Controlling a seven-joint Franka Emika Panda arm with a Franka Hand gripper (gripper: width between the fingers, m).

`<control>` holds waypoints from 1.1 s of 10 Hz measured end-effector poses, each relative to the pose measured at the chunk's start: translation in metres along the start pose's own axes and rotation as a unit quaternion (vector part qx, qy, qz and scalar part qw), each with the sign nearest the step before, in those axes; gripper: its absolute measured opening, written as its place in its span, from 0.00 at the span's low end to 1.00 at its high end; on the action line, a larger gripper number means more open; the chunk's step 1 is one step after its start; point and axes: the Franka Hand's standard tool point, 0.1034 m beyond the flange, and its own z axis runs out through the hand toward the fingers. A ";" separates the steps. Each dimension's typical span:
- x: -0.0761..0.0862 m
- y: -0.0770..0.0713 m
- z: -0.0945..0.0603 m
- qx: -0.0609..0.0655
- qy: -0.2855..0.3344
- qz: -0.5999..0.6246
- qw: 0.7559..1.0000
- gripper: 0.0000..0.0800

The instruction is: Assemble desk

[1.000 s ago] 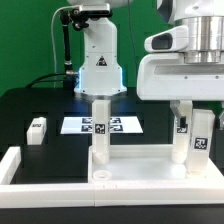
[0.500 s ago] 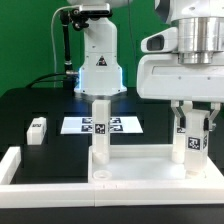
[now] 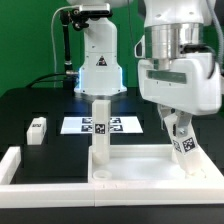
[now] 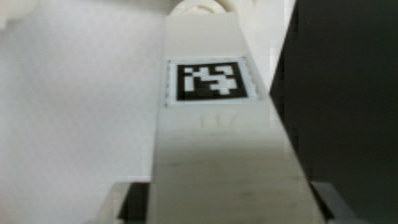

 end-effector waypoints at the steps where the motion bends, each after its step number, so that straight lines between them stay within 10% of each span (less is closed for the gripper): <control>1: -0.001 -0.001 0.000 -0.018 -0.001 0.055 0.998 0.37; 5: -0.006 -0.001 -0.002 -0.058 0.028 0.143 0.988 0.37; 11: -0.038 -0.001 -0.001 -0.056 0.030 0.207 0.976 0.37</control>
Offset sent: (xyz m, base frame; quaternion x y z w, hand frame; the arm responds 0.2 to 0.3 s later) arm 0.0109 0.0246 -0.0168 -0.0416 0.0017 0.1323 0.9903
